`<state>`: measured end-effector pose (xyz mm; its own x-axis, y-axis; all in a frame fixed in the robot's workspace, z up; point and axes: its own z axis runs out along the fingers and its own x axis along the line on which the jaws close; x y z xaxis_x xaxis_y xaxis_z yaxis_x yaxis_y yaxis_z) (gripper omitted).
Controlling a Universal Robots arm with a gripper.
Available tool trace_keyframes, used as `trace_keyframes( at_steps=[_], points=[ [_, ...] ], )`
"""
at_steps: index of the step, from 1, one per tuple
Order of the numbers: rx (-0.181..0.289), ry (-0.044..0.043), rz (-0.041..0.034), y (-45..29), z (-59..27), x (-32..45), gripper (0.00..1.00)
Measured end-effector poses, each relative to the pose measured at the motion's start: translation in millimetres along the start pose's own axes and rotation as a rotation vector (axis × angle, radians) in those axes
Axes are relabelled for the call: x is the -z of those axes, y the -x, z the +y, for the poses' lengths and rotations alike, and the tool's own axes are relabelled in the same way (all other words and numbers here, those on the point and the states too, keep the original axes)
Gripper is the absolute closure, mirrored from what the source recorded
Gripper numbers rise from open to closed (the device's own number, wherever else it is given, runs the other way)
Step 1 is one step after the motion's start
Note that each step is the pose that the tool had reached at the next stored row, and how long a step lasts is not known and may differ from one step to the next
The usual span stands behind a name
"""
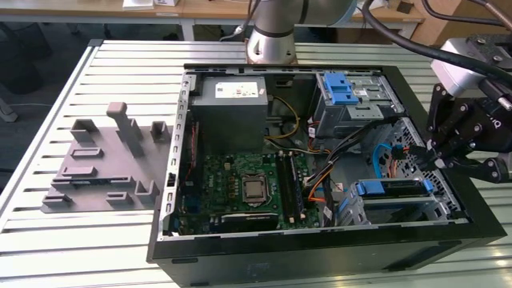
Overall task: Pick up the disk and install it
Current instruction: 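Insert the first disk wire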
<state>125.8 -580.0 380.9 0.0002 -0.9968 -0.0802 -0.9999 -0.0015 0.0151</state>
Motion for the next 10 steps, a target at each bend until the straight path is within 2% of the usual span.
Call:
trace_keyframes(
  at_steps=[4, 10],
  points=[
    [-0.003, -0.0002, 0.0000, 3.0, -0.9, -0.6, 0.89],
    [-0.010, -0.0008, -0.0001, 13.0, -1.7, -1.9, 0.89]
  ],
)
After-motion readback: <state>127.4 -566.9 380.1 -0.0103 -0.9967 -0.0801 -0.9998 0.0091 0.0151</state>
